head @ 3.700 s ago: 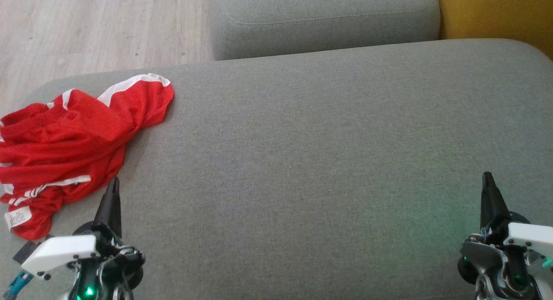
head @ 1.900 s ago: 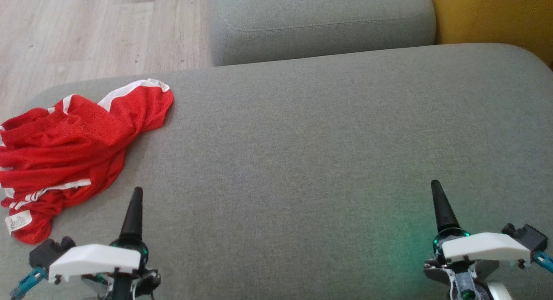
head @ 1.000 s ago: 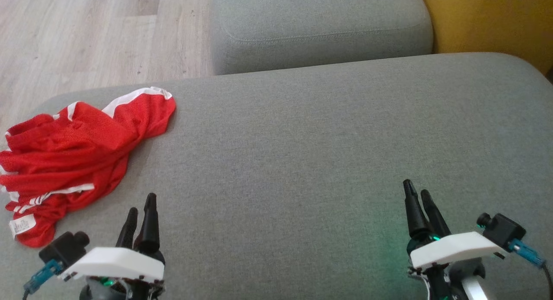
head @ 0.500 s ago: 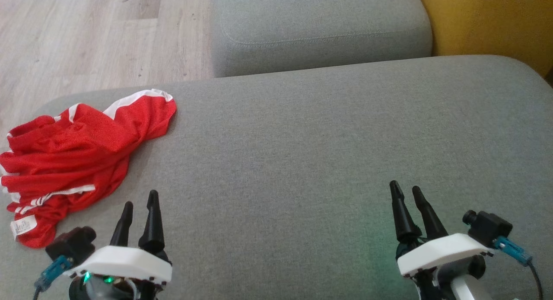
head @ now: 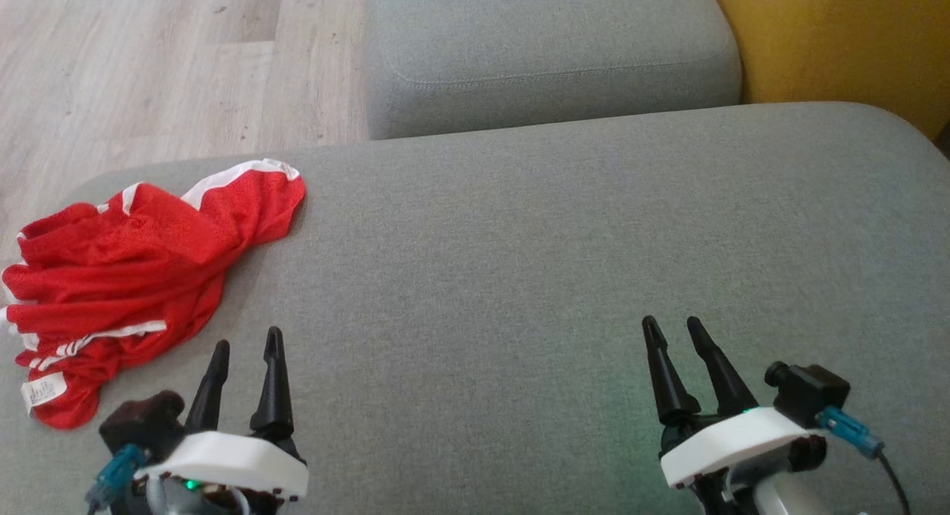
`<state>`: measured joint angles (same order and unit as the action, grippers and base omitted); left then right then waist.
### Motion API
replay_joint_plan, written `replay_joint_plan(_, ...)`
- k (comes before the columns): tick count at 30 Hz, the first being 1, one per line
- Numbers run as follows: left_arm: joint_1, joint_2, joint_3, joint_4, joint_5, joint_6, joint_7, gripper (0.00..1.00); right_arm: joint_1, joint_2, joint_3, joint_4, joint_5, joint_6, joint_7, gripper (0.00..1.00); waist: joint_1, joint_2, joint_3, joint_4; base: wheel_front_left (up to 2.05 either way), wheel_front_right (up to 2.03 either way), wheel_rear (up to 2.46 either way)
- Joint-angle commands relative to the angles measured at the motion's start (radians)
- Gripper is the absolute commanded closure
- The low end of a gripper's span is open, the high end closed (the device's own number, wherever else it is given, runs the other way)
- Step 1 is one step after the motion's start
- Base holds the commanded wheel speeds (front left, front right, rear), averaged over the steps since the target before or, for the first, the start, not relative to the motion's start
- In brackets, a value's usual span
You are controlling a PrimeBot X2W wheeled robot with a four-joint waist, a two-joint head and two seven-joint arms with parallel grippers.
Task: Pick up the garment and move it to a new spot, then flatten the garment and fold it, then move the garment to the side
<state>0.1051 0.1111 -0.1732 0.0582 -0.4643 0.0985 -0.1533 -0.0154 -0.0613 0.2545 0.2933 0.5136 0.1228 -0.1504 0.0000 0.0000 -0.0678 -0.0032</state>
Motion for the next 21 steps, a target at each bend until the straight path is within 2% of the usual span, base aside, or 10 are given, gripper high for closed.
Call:
replay_joint_plan(1, -0.032, 0.016, 0.023, -0.043, 0.028, 0.01, -0.014, 0.0, -0.062, -0.012, 0.022, -0.033, -0.028, 0.006, -0.016, 0.0, 0.0, 0.0, 0.0, 0.0, 0.0, 0.0, 0.0)
replay_joint_plan(21, -0.006, 0.004, 0.033, -0.077, 0.267, 0.008, -0.072, 0.0, -0.071, 0.001, -0.004, 0.009, -0.287, 0.007, -0.075, 0.0, 0.0, 0.0, -0.005, -0.009, 0.0, 0.0, 0.0)
